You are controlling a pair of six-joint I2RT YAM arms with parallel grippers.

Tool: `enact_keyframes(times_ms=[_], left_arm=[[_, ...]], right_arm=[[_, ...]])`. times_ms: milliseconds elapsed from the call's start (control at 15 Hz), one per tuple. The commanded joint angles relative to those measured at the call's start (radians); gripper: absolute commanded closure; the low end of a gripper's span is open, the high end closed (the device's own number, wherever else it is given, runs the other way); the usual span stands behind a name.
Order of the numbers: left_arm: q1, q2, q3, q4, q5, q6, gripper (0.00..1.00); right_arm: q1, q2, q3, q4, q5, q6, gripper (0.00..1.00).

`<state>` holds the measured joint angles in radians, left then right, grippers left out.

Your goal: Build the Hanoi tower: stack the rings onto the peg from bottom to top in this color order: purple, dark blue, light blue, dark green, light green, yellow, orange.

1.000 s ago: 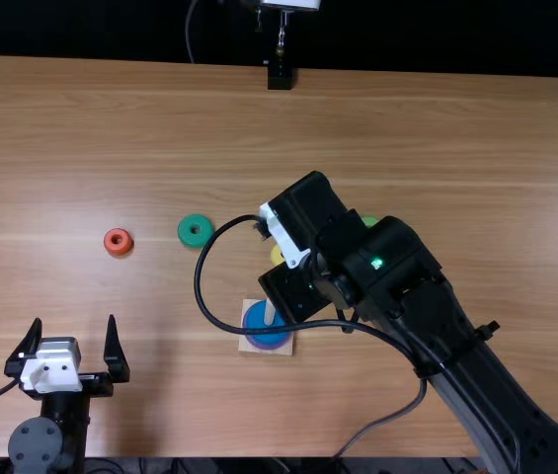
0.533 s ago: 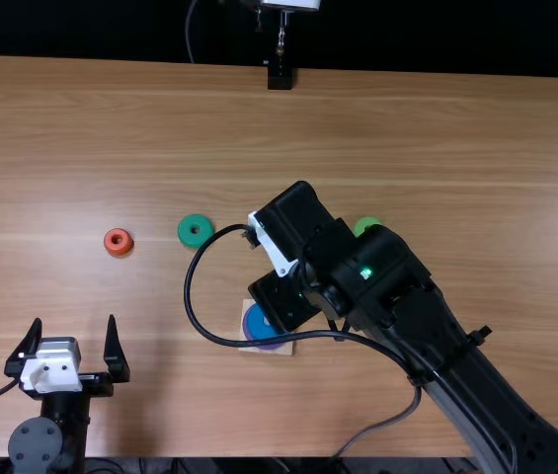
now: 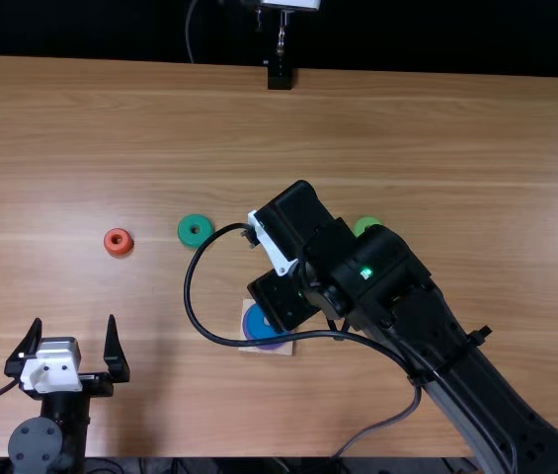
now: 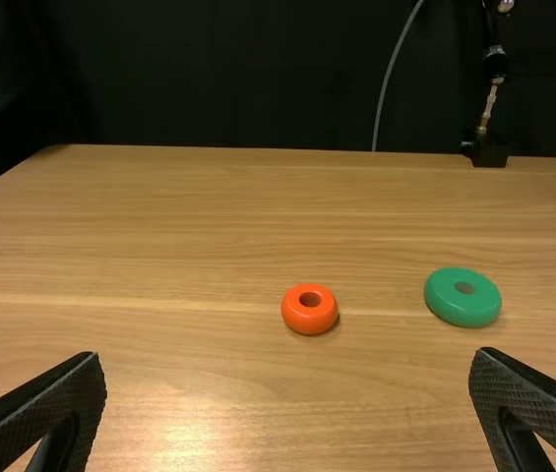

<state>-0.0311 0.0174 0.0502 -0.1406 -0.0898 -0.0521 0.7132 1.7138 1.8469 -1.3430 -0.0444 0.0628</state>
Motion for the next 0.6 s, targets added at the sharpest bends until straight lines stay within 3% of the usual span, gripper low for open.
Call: enact_keyframes(times_ms=[0, 533], left_arm=[[0.003, -0.017, -0.050, -0.014, -0.002, 0.012, 0.00], [0.003, -0.017, -0.050, -0.016, -0.002, 0.012, 0.00]], right_arm=[[0.009, -0.022, 0.031, 0.004, -0.005, 0.009, 1.00], [0.029, 0.015, 0.029, 0.004, -0.003, 0.011, 1.00]])
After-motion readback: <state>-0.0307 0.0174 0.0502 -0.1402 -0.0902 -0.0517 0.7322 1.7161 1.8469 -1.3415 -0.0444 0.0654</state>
